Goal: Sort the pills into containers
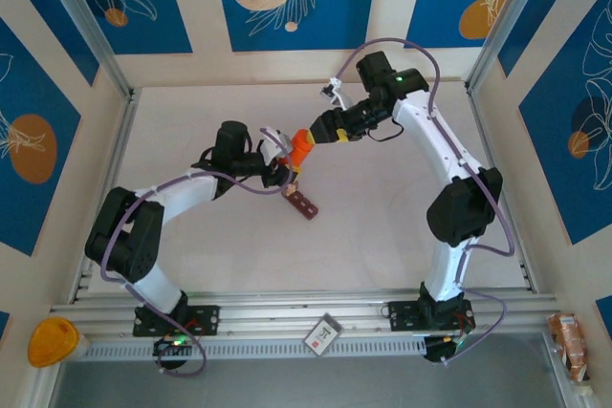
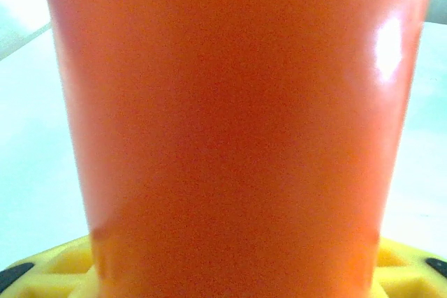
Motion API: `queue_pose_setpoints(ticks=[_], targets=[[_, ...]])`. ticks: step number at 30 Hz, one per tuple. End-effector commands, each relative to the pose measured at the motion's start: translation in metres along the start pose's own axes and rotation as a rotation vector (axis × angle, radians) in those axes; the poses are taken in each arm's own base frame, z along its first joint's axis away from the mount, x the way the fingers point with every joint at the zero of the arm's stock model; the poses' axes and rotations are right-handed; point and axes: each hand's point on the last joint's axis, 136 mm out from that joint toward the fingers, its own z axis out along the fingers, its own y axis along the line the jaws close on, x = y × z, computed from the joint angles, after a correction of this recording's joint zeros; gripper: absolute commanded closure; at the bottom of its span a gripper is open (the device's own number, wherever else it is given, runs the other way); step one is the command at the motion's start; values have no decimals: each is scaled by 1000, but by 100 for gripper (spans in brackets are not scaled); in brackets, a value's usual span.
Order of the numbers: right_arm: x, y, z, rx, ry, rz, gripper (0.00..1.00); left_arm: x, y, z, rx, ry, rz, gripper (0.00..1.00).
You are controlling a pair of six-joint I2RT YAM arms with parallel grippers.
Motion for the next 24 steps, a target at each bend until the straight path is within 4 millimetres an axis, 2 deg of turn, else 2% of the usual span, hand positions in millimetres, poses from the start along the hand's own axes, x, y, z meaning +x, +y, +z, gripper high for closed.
queue_pose_setpoints(ticks=[1, 5, 8, 16, 24], targets=[[-9, 6, -11, -19, -60, 8, 21, -10, 1, 0, 13, -46, 14, 100], [-23, -18, -24, 78, -184, 33, 24, -15, 0, -2, 21, -59, -4, 100], [-32, -18, -33, 99, -287, -26, 23, -23, -2, -3, 36, -97, -32, 100], [-45, 7, -40, 23, -406, -172, 20, -41, -5, -8, 67, -179, -99, 100], [-55, 22, -30, -22, -403, -235, 19, -54, -10, -10, 107, -222, -136, 100]])
